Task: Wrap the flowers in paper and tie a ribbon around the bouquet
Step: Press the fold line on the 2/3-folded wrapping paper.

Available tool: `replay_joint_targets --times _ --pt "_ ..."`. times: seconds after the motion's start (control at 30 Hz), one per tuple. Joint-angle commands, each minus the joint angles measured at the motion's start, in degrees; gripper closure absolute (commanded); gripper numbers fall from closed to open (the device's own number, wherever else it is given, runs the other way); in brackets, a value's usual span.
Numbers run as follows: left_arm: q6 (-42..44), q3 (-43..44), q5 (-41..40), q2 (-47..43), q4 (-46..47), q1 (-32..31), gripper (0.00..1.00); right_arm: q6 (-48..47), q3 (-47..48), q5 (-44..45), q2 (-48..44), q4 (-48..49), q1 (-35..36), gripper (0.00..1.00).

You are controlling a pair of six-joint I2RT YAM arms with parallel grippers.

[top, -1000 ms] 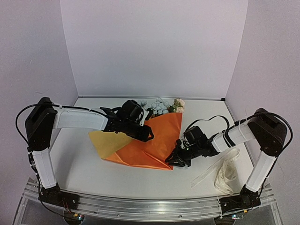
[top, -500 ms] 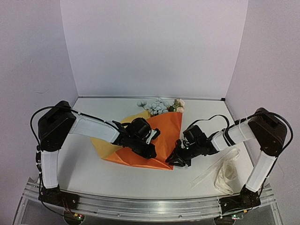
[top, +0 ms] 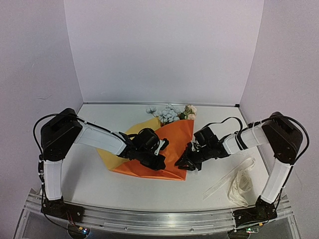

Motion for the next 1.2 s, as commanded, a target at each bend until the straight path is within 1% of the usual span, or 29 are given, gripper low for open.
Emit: replay_joint_targets --times 0.0,0.13,0.37,0.57,0.93,1.17 --pt "-0.56 -2.20 -1.68 1.88 -2.91 -0.42 1.00 0.34 2.01 -0.65 3.06 -0.12 -3.48 0.78" --pt "-0.51 -2.19 -1.67 2.21 -3.19 -0.42 1.00 1.87 3.25 -0.86 5.92 0.92 -5.63 0.79" --pt "-0.01 -1.40 -1.37 3.24 -4.11 -0.43 1.00 4.26 4.28 1.38 7.68 3.21 -9.07 0.79" --pt "0.52 -1.30 -1.35 3.21 -4.86 -0.42 1.00 4.98 8.04 0.95 11.04 3.44 -13.19 0.79" --pt "0.95 -1.00 -1.20 3.38 -5.66 -0.45 1.00 7.71 20.71 -0.30 20.02 2.47 -20.60 0.79" --pt "0.98 -0.61 -1.02 3.63 -6.14 -0.42 1.00 7.44 31.02 -0.31 25.36 -2.55 -24.13 0.79"
